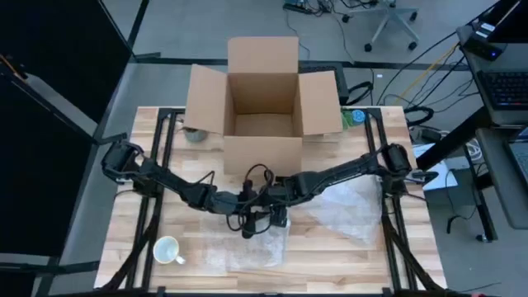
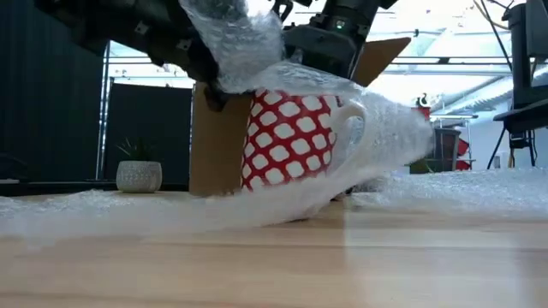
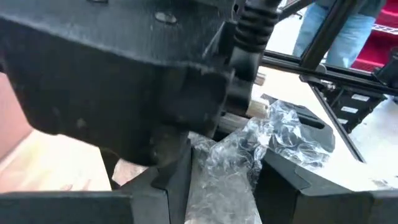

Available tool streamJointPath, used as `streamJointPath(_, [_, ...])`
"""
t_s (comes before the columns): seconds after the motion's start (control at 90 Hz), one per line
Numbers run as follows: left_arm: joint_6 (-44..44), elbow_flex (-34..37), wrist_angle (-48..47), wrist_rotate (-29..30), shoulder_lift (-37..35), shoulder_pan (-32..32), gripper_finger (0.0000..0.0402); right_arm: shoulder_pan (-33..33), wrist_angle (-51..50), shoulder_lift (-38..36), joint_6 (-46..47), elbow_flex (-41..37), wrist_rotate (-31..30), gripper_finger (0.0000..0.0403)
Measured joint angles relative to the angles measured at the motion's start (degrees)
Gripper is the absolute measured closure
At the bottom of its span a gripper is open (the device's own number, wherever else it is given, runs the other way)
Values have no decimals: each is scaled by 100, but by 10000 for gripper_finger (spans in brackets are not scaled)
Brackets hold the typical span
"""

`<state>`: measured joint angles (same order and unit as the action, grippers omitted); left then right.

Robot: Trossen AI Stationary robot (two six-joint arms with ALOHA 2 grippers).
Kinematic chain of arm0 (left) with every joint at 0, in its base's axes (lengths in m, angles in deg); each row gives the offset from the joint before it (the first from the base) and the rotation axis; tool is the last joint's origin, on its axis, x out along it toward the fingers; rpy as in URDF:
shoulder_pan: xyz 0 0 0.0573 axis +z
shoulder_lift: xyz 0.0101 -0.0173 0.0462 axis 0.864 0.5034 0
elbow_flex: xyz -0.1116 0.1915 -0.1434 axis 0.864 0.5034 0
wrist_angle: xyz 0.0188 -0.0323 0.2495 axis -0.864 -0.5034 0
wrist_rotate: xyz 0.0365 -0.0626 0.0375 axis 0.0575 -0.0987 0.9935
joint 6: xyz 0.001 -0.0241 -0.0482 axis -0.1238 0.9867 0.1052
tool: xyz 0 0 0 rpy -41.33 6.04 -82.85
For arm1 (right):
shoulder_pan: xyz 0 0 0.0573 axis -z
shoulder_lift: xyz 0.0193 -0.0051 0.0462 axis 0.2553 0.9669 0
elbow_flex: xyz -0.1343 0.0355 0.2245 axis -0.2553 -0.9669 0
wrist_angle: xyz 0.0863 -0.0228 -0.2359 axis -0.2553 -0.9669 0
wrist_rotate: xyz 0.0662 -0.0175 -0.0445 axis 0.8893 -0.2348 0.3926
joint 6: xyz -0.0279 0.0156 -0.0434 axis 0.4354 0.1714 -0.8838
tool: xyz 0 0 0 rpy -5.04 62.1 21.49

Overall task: Wrap mug
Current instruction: Wrap the red mug with the left bubble wrap

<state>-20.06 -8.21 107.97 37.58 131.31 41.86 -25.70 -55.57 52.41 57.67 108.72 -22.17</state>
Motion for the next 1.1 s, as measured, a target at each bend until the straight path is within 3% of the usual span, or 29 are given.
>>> streamJointPath(0.667, [-7, 39, -204, 22, 15, -11, 272, -7, -397, -500, -20, 87, 220, 227])
streamJointPath(1.011, [32, 33, -229, 34, 13, -11, 272, -8, -369, -1143, -15, 64, 162, 227])
streamJointPath(1.1, [50, 33, -221, 36, 13, -8, 272, -14, -790, -1233, 32, 70, 83, 227])
